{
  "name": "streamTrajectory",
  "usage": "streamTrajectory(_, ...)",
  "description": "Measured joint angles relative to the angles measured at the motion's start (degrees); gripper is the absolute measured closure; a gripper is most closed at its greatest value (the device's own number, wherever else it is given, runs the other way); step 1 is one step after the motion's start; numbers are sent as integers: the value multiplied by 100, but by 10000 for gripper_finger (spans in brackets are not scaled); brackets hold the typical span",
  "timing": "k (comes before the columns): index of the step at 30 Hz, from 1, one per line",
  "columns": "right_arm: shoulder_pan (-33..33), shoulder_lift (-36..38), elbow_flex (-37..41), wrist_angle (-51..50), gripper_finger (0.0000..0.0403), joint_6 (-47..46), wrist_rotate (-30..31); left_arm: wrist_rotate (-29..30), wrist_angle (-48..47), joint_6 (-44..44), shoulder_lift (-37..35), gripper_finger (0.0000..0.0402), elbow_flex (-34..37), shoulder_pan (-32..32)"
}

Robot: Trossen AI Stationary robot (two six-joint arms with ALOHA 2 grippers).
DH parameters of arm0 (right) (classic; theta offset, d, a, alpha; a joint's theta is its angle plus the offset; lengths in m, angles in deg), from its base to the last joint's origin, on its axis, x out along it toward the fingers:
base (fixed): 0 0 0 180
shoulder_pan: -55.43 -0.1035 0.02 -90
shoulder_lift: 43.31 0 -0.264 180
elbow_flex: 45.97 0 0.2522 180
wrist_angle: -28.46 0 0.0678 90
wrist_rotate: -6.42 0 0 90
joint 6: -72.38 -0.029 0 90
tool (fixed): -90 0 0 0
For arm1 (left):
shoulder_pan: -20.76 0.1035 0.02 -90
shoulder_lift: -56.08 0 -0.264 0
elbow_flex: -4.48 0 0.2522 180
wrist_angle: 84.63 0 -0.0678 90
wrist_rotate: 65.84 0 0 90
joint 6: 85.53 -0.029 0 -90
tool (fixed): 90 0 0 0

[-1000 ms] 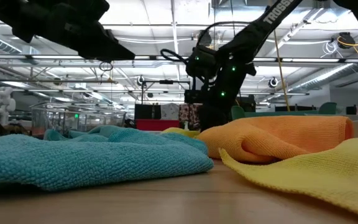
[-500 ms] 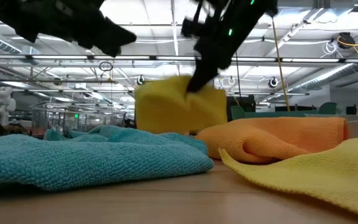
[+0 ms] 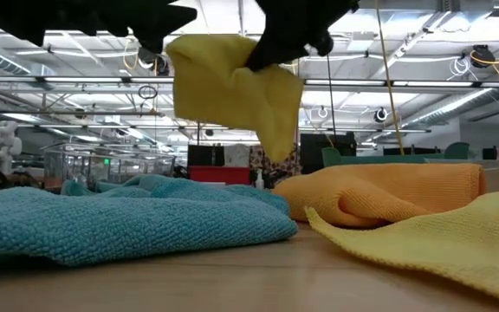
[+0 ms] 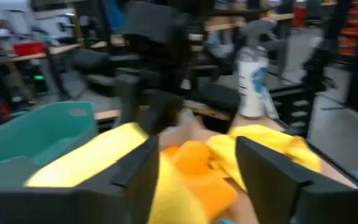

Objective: Sort microfiber towel by color & place in baskets
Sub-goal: Put the top yellow towel into the green bin

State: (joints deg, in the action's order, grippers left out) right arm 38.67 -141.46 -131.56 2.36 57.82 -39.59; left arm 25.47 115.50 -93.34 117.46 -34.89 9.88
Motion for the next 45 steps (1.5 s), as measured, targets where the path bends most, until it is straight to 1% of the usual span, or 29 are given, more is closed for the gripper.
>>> streamTrajectory(2, -163, -31, 0, 131, 392, -112, 227, 379, 13, 2, 0, 145, 0, -135)
streamTrajectory(5, -337, -59, 0, 125, 392, -169, 259, 768, 117, -1, 9, 110, 0, -382)
streamTrajectory(9, -502, -55, 0, 189, 392, -485, 296, 1120, 596, -25, 278, 85, -2, -719)
streamTrajectory(13, -653, -57, 0, 178, 392, -629, 282, 1127, 1334, -188, 788, 80, -2, -885)
streamTrajectory(18, -741, -57, 0, 169, 392, -574, 296, 1323, 1951, -513, 1395, 79, -2, -817)
streamTrajectory(25, -736, -57, 0, 140, 390, -339, 296, 1695, 1962, -623, 1736, 79, -2, -536)
streamTrajectory(30, -736, -57, 0, 132, 382, -254, 222, 1702, 1766, -611, 1855, 79, -4, -526)
streamTrajectory(34, -735, -57, 0, 127, 379, -207, 160, 1702, 1236, -400, 1932, 93, -11, -541)
streamTrajectory(36, -732, -57, 0, 134, 379, -161, -97, 1706, 1121, -261, 1991, 108, -11, -541)
streamTrajectory(39, -721, -57, 0, 130, 379, -48, -510, 1706, 1160, -147, 2034, 132, -11, -549)
streamTrajectory(43, -719, -57, 0, 148, 376, 68, -646, 1706, 1223, -7, 2041, 171, -11, -630)
streamTrajectory(45, -719, -57, 0, 166, 373, 128, -652, 1706, 1218, -7, 2041, 198, -11, -701)
